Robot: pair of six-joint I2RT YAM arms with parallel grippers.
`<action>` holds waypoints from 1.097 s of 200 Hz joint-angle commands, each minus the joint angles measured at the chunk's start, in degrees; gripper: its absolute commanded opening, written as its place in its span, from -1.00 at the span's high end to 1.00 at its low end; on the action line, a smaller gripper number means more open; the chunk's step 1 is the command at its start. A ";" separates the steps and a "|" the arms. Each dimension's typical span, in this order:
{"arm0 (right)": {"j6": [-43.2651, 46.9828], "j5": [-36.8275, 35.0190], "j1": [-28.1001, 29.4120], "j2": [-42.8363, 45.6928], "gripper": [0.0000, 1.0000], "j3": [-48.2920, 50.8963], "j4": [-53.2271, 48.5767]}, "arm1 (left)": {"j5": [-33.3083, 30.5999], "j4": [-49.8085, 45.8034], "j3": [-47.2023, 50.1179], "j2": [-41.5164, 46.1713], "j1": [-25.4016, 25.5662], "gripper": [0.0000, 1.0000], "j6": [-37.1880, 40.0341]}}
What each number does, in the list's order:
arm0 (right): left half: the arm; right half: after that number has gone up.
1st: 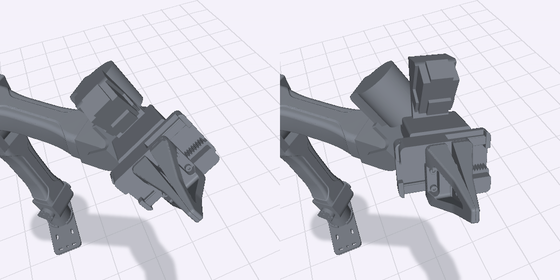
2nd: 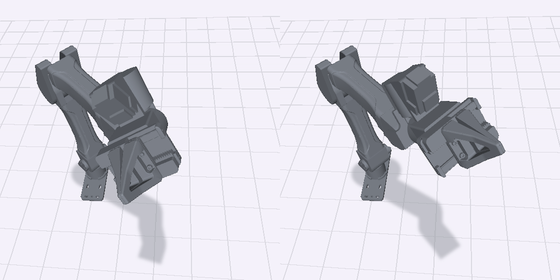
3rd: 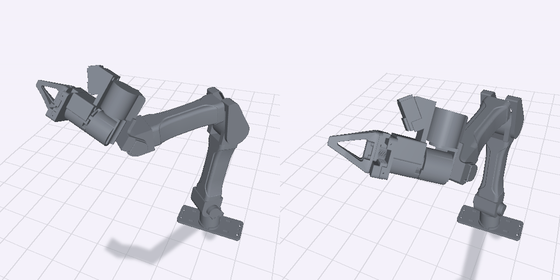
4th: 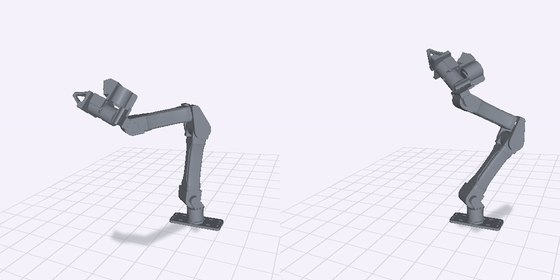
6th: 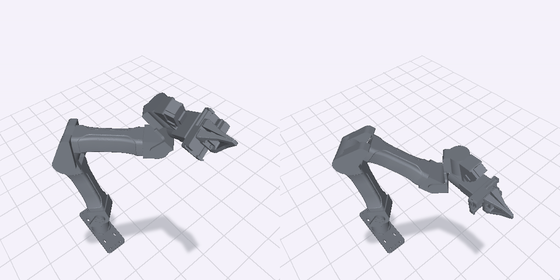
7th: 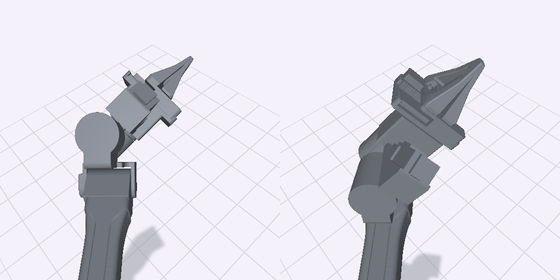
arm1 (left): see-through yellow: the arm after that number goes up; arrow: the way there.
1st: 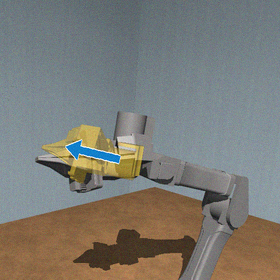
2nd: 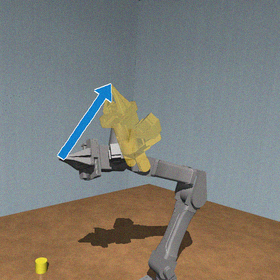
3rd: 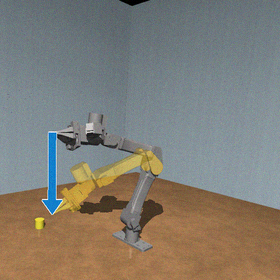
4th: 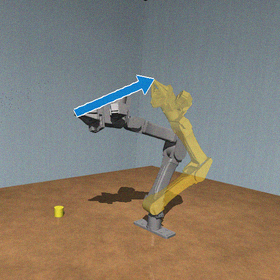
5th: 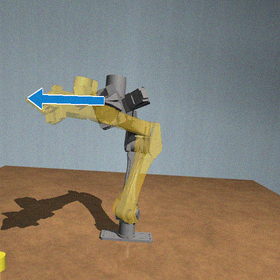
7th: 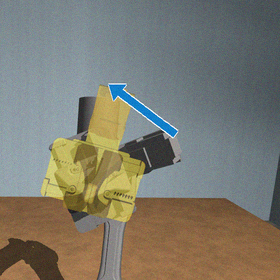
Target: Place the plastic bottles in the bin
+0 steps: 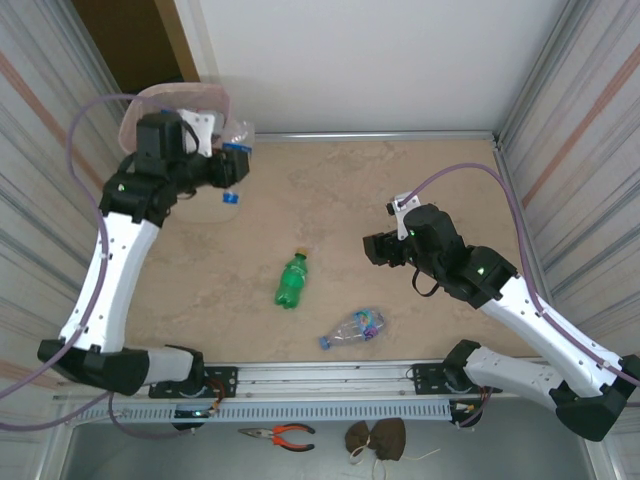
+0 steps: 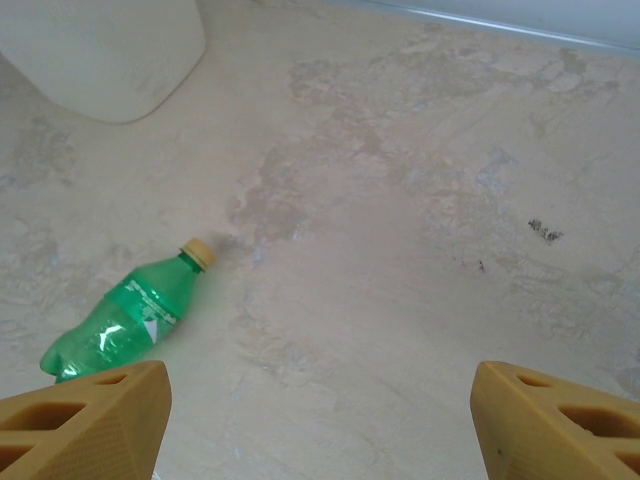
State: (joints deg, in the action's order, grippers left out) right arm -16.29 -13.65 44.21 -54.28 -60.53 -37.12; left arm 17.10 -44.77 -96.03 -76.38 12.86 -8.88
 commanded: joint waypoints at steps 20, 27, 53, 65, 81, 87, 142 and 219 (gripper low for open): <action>0.21 -1.28 -0.61 0.24 -0.55 -2.73 0.04 | 4.83 -2.38 -16.16 -9.41 -6.40 0.15 6.60; 0.17 -1.29 -0.59 0.27 -0.55 -2.89 0.03 | 4.79 -2.91 -18.97 -11.17 -7.26 0.15 7.23; 0.10 -1.36 -0.60 0.03 -0.55 -3.16 -0.05 | 4.19 -3.54 -27.33 -17.44 -10.37 0.15 8.96; 0.12 -1.44 -0.59 -0.14 -0.55 -3.30 -0.05 | 4.34 -3.79 -30.90 -20.24 -11.93 0.15 9.01; 0.14 -1.47 -0.57 -0.40 -0.55 -3.69 -0.14 | 5.06 -3.83 -34.84 -24.04 -13.61 0.16 9.02; 0.12 -1.40 -0.60 -0.63 -0.55 -3.73 -0.14 | 5.45 -3.83 -36.05 -25.35 -14.20 0.16 8.97; -0.31 -1.28 -0.60 -1.60 -0.55 -4.41 -0.14 | 7.72 -4.71 -39.81 -34.89 -16.12 0.16 9.39; -1.27 -1.13 -0.59 -1.23 -0.54 -3.78 -0.41 | 10.83 -3.34 -30.22 -39.47 -16.49 0.17 8.94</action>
State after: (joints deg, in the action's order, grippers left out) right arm -16.32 -13.87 44.10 -55.86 -63.02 -37.17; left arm 25.21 -48.75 -129.60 -115.37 -3.07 -1.02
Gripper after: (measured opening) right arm 0.772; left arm 0.469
